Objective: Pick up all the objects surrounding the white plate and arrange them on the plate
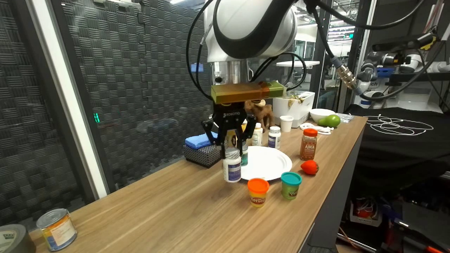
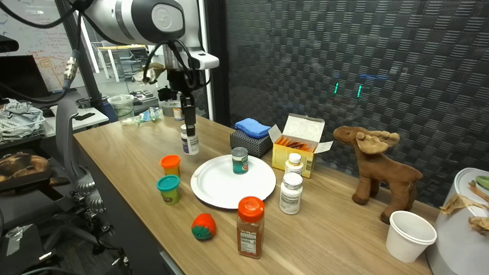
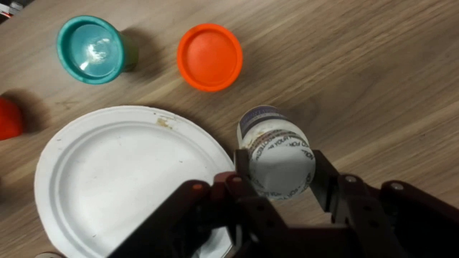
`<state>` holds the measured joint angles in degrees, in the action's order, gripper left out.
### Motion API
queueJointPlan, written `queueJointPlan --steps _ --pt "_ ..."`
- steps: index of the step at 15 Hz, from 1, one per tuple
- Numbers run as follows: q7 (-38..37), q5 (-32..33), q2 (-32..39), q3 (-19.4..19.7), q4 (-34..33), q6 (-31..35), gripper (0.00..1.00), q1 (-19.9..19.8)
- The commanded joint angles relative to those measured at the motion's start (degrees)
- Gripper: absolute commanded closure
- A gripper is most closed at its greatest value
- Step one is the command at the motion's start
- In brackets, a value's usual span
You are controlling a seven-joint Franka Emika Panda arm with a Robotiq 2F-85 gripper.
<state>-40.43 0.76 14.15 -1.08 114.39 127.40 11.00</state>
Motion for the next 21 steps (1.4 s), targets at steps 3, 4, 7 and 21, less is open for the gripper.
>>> queueJointPlan --steps 3,4,7,21 --pt "-2.82 -0.17 -4.07 1.72 4.21 2.66 0.80 -3.48" --pt "-3.00 -0.13 -3.71 2.07 4.25 3.39 0.80 -4.05" --pt "-2.99 0.02 -1.75 3.03 3.70 5.57 0.80 -5.56" --pt "-1.93 -2.35 6.57 3.37 -3.20 5.95 0.80 -6.27"
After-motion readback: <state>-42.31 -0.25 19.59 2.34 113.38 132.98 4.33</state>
